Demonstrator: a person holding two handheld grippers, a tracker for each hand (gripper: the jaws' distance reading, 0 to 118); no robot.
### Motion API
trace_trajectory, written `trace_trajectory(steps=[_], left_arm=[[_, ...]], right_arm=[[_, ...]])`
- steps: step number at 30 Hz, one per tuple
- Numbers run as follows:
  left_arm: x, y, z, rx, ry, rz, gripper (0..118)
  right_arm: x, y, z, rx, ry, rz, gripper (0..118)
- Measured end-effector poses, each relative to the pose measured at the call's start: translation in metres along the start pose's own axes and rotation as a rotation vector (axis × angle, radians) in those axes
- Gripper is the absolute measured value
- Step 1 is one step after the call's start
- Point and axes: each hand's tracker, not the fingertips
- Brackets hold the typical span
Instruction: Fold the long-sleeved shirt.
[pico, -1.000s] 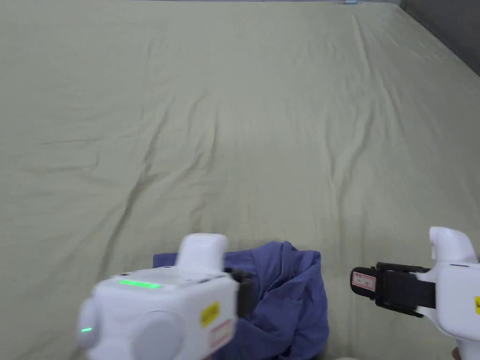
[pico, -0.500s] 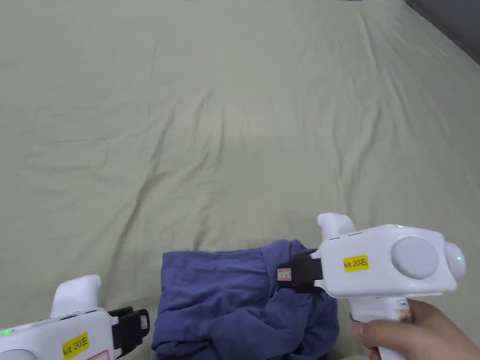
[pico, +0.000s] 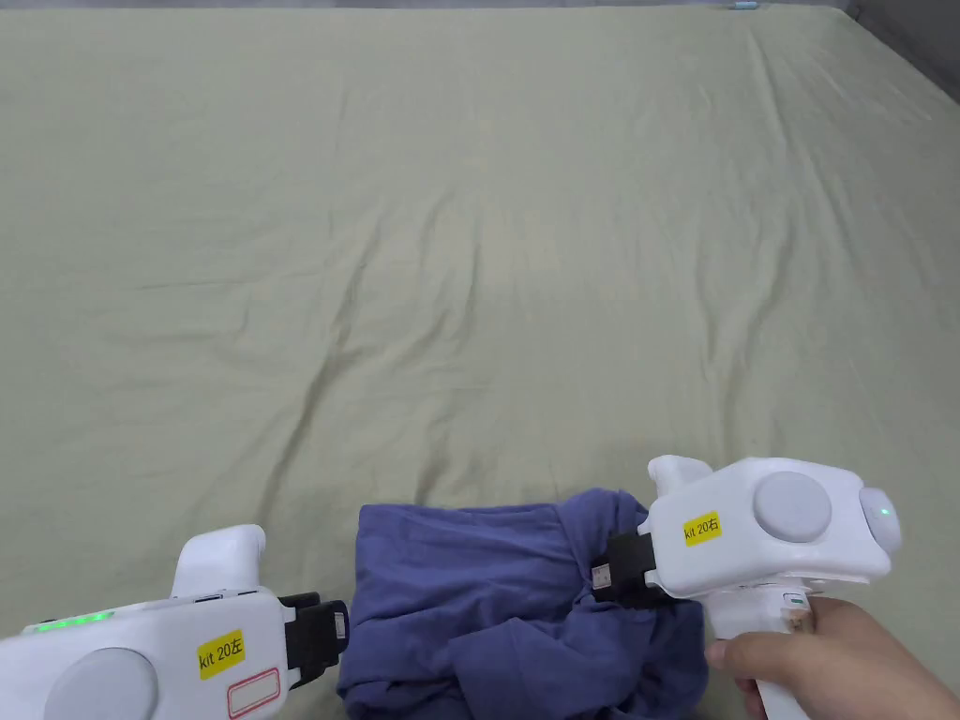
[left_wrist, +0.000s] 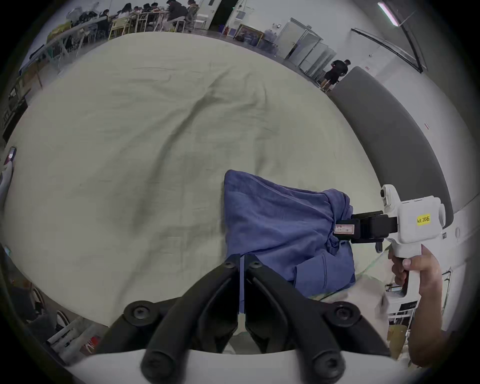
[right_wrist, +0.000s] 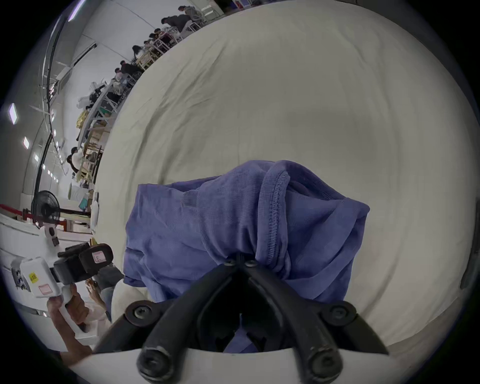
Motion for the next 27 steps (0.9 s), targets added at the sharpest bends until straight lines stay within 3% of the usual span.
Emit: trace_trajectory(steps=[2, 6, 7, 8, 9, 11, 14, 20, 21, 23, 24, 27], left_arm=[[0.0, 0.001, -0.001, -0.001, -0.002, -0.002, 0], [-0.004, 0.005, -0.008, -0.011, -0.041, 0.013, 1], [-0.007, 0.007, -0.011, -0.019, -0.063, 0.029, 39], [-0.011, 0.009, -0.016, -0.025, -0.076, 0.04, 90], [-0.014, 0.012, -0.024, -0.051, -0.102, 0.051, 118], [-0.023, 0.015, -0.042, -0.071, -0.165, 0.056, 114], [-0.034, 0.02, -0.083, -0.162, -0.116, 0.086, 114], [-0.019, 0.027, -0.076, -0.154, -0.254, 0.113, 114], [-0.016, 0.028, -0.075, -0.14, -0.304, 0.113, 109], [-0.017, 0.025, -0.087, -0.168, -0.422, 0.193, 64], [-0.018, 0.022, -0.098, -0.201, -0.42, 0.235, 56], [-0.027, 0.025, -0.11, -0.195, -0.374, 0.221, 50]], right_arm=[[-0.003, -0.001, -0.003, 0.012, -0.027, 0.07, 0], [0.0, -0.002, -0.003, 0.015, -0.011, 0.034, 0], [0.002, -0.002, -0.003, 0.015, -0.002, 0.023, 0], [0.004, -0.002, -0.003, 0.015, 0.005, 0.017, 0], [0.006, -0.002, -0.003, 0.015, 0.013, 0.012, 0], [0.01, -0.002, -0.002, 0.013, 0.035, -0.01, 0], [0.019, -0.001, -0.002, 0.006, 0.073, -0.047, 0], [0.034, 0.0, -0.004, -0.007, 0.153, -0.121, 0], [0.036, -0.001, -0.005, -0.008, 0.162, -0.129, 0], [0.039, -0.001, -0.005, -0.009, 0.179, -0.148, 0], [0.04, -0.001, -0.005, -0.01, 0.183, -0.151, 0], [0.043, -0.002, -0.006, -0.013, 0.2, -0.172, 0]])
